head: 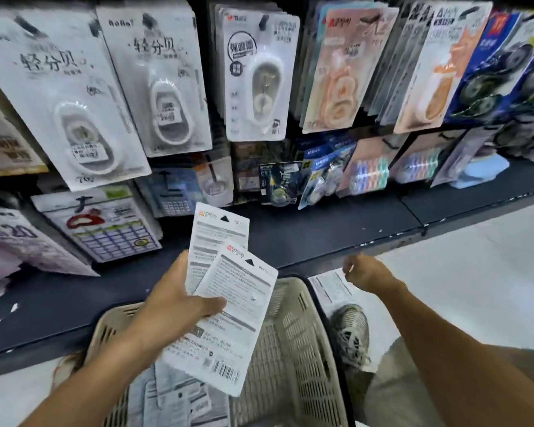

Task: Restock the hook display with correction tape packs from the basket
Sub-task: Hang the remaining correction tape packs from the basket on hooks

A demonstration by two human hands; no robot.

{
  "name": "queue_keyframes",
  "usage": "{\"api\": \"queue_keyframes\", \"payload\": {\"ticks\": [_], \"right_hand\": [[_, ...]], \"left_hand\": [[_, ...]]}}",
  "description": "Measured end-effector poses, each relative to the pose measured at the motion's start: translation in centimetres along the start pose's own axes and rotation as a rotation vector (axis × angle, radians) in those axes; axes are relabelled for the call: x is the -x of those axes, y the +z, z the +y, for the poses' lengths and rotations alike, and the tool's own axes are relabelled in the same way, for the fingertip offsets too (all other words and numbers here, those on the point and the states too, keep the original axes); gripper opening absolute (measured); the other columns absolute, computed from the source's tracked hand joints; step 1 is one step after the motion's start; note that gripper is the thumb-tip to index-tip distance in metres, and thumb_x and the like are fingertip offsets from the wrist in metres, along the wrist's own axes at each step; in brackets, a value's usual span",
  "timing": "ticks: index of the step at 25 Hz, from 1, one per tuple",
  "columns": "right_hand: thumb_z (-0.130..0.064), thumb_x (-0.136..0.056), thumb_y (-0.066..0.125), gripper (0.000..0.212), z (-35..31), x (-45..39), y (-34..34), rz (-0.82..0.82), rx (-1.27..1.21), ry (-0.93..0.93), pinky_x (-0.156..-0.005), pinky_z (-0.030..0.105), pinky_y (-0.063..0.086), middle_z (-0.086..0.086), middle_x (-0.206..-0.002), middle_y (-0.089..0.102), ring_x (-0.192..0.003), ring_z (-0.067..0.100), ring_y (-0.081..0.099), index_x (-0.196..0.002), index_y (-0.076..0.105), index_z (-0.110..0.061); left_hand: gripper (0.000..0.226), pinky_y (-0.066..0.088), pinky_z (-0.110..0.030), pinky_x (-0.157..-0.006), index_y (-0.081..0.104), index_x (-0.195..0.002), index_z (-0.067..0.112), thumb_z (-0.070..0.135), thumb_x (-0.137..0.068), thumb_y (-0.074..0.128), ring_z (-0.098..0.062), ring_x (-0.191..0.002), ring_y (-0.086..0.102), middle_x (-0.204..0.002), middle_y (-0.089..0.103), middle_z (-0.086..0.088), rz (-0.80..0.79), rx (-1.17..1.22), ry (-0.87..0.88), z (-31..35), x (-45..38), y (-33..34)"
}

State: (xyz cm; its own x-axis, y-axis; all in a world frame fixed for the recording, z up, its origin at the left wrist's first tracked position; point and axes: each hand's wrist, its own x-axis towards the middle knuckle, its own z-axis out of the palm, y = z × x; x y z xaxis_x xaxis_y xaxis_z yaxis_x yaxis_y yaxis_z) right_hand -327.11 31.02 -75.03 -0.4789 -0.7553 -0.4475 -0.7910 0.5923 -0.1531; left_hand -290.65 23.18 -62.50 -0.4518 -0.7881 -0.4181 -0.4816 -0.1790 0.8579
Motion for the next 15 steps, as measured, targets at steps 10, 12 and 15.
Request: {"api": "queue_keyframes", "payload": {"ticks": [10,12,15], "right_hand": [[-0.014,-0.099,0.049,0.073,3.9,-8.8,15.5,-0.235,0.348,-0.051,-0.117,0.056,0.026,0.002,-0.169,0.014,-0.153,0.038,0.017,-0.161,0.012,-0.028],[-0.023,-0.103,0.046,0.052,4.2,-10.2,15.0,-0.152,0.291,-0.033,-0.111,0.05,0.038,0.002,-0.157,0.043,-0.141,0.032,0.041,-0.152,0.037,-0.034],[-0.018,-0.099,0.05,0.04,4.8,-10.9,11.9,-0.106,0.124,0.005,-0.105,0.041,0.042,0.0,-0.135,0.064,-0.123,0.026,0.059,-0.132,0.063,-0.036]], "left_hand": [[0.09,0.06,-0.02,-0.065,0.062,-0.117,0.059,0.061,-0.034,0.097,-0.005,-0.098,0.074,-0.11,0.076,0.019,-0.022,-0.006,-0.093,-2.4,-5.6,1.5],[0.105,0.061,-0.037,-0.077,0.058,-0.128,0.052,0.063,-0.031,0.096,-0.01,-0.101,0.074,-0.114,0.076,0.013,0.005,-0.076,-0.106,-3.4,-6.1,0.8],[0.102,0.06,-0.047,-0.08,0.057,-0.13,0.048,0.056,-0.036,0.097,-0.016,-0.101,0.076,-0.115,0.076,0.008,0.005,-0.052,-0.112,-3.4,-6.4,0.4]]}}
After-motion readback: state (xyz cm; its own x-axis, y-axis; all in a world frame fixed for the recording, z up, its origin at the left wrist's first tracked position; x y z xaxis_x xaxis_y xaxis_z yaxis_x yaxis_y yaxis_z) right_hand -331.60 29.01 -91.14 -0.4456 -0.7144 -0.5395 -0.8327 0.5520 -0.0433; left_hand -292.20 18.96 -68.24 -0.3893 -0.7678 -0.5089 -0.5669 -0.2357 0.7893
